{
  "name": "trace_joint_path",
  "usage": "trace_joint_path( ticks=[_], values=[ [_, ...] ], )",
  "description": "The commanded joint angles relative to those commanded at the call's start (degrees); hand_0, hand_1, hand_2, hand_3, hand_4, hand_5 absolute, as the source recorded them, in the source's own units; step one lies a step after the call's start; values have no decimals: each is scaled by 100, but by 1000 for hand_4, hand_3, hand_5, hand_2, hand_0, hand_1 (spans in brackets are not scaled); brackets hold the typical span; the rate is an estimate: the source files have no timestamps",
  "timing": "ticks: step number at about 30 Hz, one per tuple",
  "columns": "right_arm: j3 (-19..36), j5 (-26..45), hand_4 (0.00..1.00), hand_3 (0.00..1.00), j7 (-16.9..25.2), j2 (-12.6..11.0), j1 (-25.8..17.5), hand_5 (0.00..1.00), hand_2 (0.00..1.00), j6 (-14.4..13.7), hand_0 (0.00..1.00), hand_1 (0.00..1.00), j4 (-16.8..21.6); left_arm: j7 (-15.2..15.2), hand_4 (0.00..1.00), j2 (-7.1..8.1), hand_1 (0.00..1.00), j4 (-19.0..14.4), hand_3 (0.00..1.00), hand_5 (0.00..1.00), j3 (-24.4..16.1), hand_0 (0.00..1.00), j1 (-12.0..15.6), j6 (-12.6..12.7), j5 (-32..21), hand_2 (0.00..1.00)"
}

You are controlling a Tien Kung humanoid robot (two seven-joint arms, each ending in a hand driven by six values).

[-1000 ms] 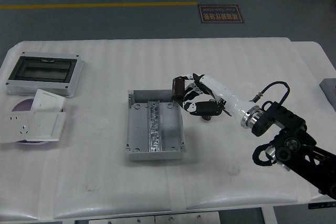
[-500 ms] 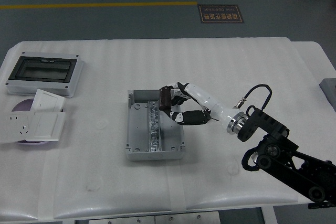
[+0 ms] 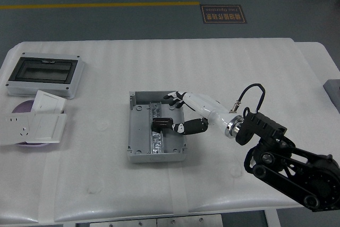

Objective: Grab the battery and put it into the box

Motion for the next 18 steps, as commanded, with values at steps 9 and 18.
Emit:
trace_joint_path(
  ticks=[9, 18],
  values=[
    [458, -271, 816, 979, -215, -13, 5, 359, 808, 94, 927, 789, -428, 5, 506, -9, 631, 0, 600, 61, 14, 654, -2, -9, -23, 535],
    [424, -957, 821, 975, -950, -110, 162, 362, 805, 840, 925, 788, -1178, 5, 505, -15, 630, 0, 598, 67, 33, 654, -5, -12, -42, 533]
  ],
)
